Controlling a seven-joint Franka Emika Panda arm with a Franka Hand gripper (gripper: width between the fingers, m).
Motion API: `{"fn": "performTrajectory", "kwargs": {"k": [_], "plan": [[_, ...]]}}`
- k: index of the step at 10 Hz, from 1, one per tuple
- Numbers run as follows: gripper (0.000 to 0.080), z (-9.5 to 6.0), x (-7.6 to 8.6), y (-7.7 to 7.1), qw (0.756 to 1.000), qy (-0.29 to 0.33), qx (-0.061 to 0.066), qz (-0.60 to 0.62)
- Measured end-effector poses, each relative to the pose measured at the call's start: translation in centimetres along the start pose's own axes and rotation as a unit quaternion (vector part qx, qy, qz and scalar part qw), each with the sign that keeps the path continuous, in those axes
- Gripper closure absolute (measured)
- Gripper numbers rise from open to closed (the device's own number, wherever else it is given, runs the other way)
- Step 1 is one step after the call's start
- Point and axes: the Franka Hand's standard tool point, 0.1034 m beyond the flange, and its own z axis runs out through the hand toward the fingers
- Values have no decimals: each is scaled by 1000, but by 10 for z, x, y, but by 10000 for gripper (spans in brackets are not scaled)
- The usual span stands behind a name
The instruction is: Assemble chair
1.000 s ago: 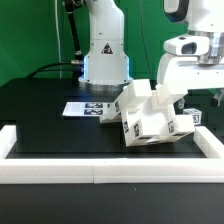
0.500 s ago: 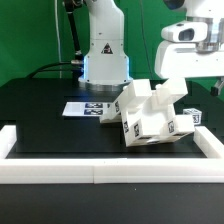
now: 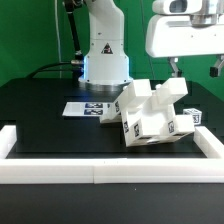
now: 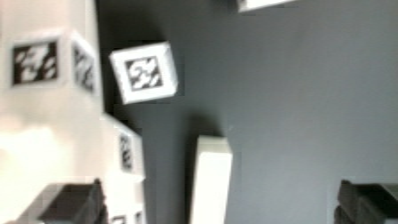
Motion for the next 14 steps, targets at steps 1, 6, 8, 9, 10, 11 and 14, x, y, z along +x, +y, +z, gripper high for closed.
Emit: {"fn": "performTrajectory", "kwargs": {"k": [1, 6, 8, 9, 10, 11, 14], "plan": [[150, 4, -7, -5, 1000, -5, 0, -2], [150, -2, 8, 9, 1000, 1, 0, -3], [150, -4, 20, 18, 1000, 7, -1, -4], [150, -4, 29, 24, 1000, 11, -3, -7], [150, -4, 33, 29, 1000, 13, -4, -4], [150, -4, 36, 30, 1000, 13, -4, -3], [150, -2, 45, 33, 1000, 16, -7, -1]]}}
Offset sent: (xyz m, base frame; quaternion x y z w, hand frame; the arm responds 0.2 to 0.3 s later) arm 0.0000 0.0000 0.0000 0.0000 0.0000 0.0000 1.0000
